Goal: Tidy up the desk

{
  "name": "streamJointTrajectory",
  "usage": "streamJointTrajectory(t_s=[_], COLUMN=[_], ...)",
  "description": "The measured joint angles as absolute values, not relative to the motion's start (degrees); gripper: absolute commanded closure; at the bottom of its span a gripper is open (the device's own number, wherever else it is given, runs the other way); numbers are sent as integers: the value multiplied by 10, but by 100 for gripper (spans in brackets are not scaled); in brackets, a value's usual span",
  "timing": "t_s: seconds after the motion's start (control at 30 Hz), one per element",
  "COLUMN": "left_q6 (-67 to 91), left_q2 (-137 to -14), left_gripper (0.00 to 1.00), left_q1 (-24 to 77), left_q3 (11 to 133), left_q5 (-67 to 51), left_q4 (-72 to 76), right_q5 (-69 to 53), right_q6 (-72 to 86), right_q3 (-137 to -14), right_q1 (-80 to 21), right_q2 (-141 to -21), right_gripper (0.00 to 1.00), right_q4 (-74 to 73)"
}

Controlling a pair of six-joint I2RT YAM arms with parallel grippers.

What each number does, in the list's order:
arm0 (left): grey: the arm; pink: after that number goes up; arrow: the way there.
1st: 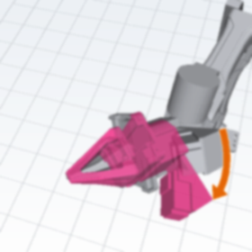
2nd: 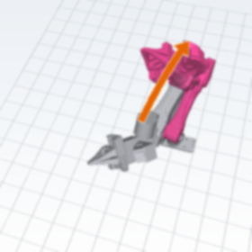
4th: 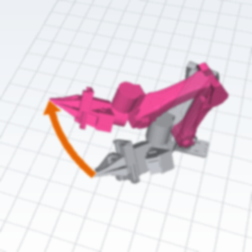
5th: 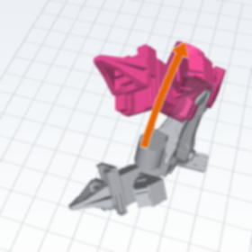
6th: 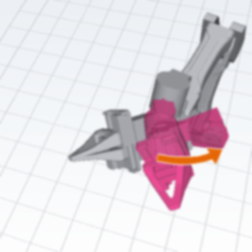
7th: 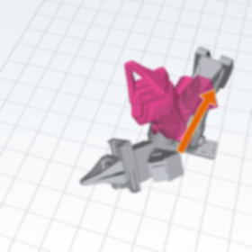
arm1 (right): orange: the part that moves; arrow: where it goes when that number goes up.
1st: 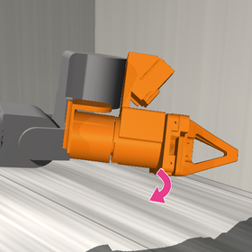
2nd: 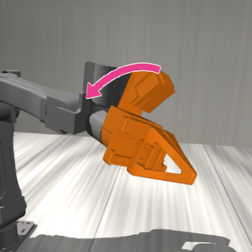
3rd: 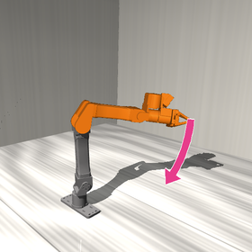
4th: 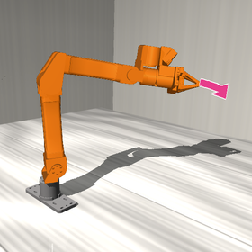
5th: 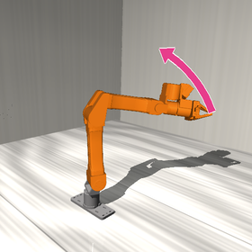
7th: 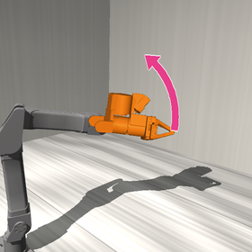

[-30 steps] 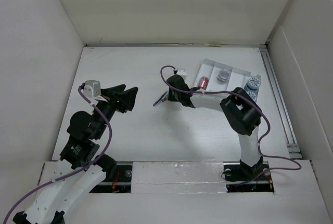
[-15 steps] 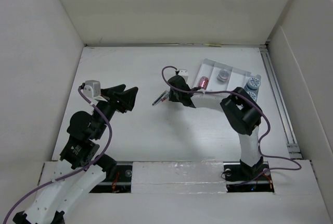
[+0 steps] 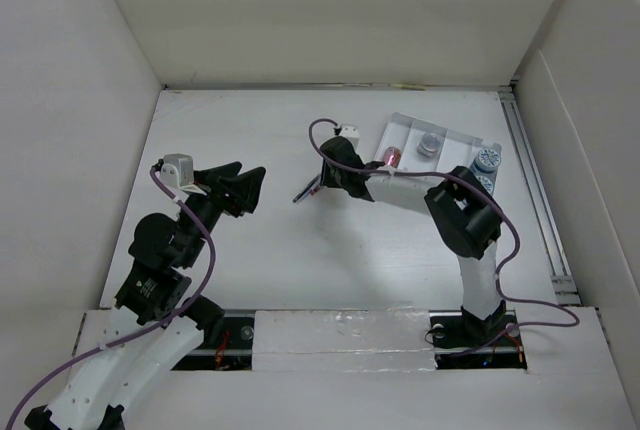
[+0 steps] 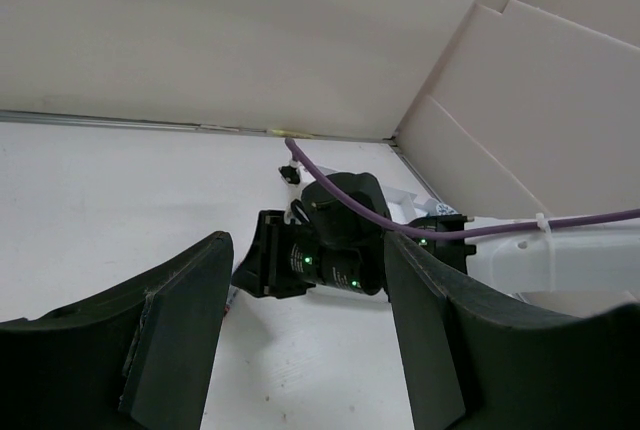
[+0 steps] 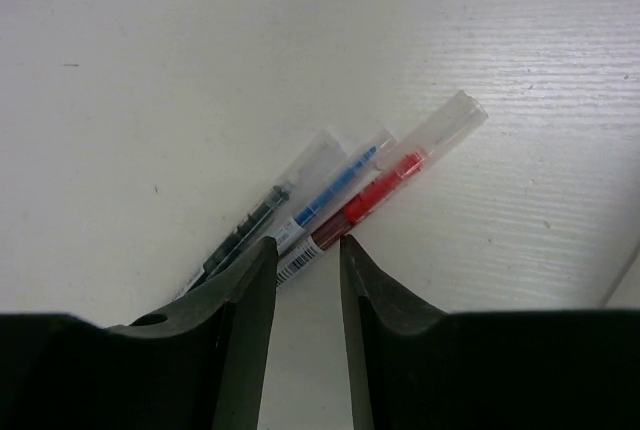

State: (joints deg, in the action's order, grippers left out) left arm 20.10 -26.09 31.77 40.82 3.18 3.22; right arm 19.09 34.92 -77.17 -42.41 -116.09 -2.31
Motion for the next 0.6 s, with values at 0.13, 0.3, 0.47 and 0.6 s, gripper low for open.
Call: streamJointTrajectory(t_s=[0.13, 0.3, 0.47, 0.6], left_q6=[201, 201, 201, 201], left_q2=[-261, -261, -261, -261], left_gripper=[42, 42, 42, 42], left_q1=[318, 318, 318, 318], left_q3=[408, 408, 408, 408], left_q5=[32, 32, 32, 32], left_q4=[32, 32, 32, 32], right_q5=[197, 206, 211, 215], right_q6=[350, 349, 349, 349], right_q3=[-789, -811, -811, -804], right_q1=[-424, -424, -424, -424], right_q2=[-1181, -1206, -1206, -1202], right_gripper=[64, 65, 66, 67], right_q4=[-27, -45, -49, -47])
